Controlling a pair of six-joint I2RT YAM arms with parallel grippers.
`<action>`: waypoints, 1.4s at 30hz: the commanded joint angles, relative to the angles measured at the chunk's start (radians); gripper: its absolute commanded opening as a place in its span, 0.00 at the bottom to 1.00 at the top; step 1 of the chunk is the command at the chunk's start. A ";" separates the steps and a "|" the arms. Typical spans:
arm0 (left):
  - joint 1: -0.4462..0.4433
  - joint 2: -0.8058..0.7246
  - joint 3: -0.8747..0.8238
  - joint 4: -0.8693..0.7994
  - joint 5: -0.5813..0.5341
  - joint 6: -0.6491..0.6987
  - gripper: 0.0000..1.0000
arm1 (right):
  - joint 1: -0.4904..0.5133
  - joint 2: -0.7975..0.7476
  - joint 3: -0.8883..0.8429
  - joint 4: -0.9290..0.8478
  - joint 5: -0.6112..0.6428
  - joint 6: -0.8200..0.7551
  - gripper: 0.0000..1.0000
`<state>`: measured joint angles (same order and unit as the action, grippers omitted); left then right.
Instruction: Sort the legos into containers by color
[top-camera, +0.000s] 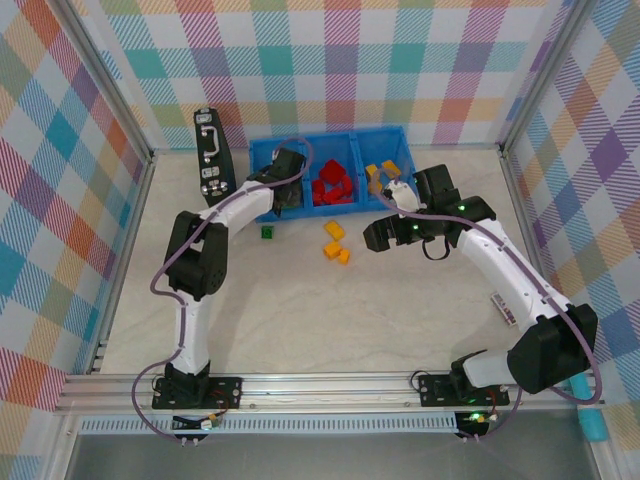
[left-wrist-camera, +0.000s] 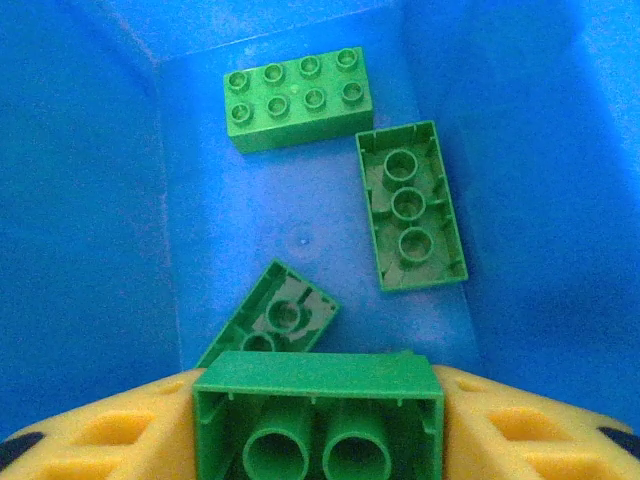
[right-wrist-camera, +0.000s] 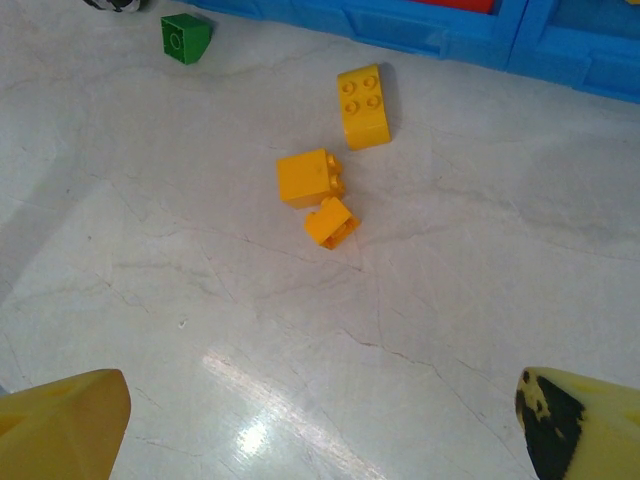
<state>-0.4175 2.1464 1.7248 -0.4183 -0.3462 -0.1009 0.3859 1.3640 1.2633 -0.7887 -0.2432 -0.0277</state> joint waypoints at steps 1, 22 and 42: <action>0.013 0.043 0.045 0.007 -0.014 0.016 0.58 | 0.004 0.018 0.042 -0.026 -0.004 -0.018 0.99; -0.024 -0.376 -0.374 -0.003 -0.041 0.012 0.70 | 0.004 0.002 0.010 0.022 0.001 -0.031 0.99; 0.000 -0.273 -0.500 0.051 -0.018 -0.052 0.73 | 0.029 0.205 0.054 0.170 -0.006 0.054 0.99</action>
<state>-0.4332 1.8271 1.2140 -0.3832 -0.3885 -0.1261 0.4011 1.5513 1.2781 -0.6487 -0.2493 0.0086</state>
